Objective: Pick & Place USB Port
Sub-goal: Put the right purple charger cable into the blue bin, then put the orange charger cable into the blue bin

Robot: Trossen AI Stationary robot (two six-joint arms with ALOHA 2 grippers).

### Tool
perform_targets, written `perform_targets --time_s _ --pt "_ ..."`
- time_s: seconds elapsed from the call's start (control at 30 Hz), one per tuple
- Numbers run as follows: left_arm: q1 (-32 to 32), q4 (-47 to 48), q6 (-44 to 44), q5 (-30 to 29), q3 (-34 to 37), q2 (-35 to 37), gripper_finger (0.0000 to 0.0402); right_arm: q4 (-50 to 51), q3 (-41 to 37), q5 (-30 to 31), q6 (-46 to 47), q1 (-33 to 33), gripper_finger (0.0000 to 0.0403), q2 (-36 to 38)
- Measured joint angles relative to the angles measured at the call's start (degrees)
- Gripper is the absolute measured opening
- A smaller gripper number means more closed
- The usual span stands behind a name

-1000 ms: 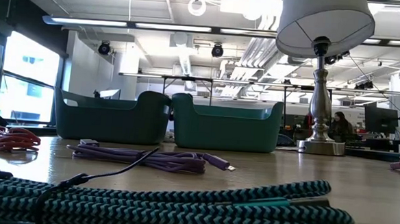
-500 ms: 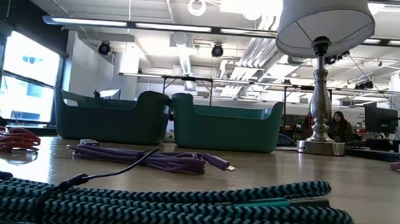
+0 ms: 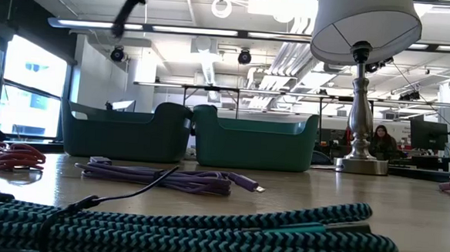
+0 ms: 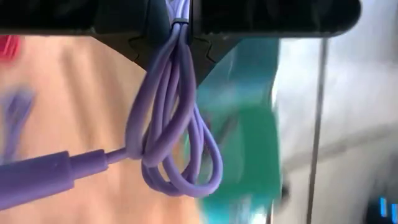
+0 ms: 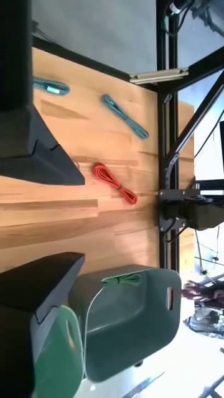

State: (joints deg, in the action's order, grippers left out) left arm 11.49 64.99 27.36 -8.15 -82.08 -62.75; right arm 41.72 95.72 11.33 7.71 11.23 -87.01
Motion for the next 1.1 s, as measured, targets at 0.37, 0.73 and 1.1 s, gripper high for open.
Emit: perform_targets --time_s 0.37,0.73,1.1 --pt "13.3 11.29 10.41 -1.23 5.36 -3.73 0.0019 2.61 0.0 2.24 -1.68 -0.01 0.0184 0.78" --pt "17.01 8.37 14.78 -5.15 8.65 -8.1 0.0156 3.83 0.0 2.22 -1.74 0.01 0.0185 0.78" --pt "16.99 20.49 13.74 6.6 5.59 -7.91 0.018 6.46 0.0 2.21 -1.6 0.01 0.0177 0.78"
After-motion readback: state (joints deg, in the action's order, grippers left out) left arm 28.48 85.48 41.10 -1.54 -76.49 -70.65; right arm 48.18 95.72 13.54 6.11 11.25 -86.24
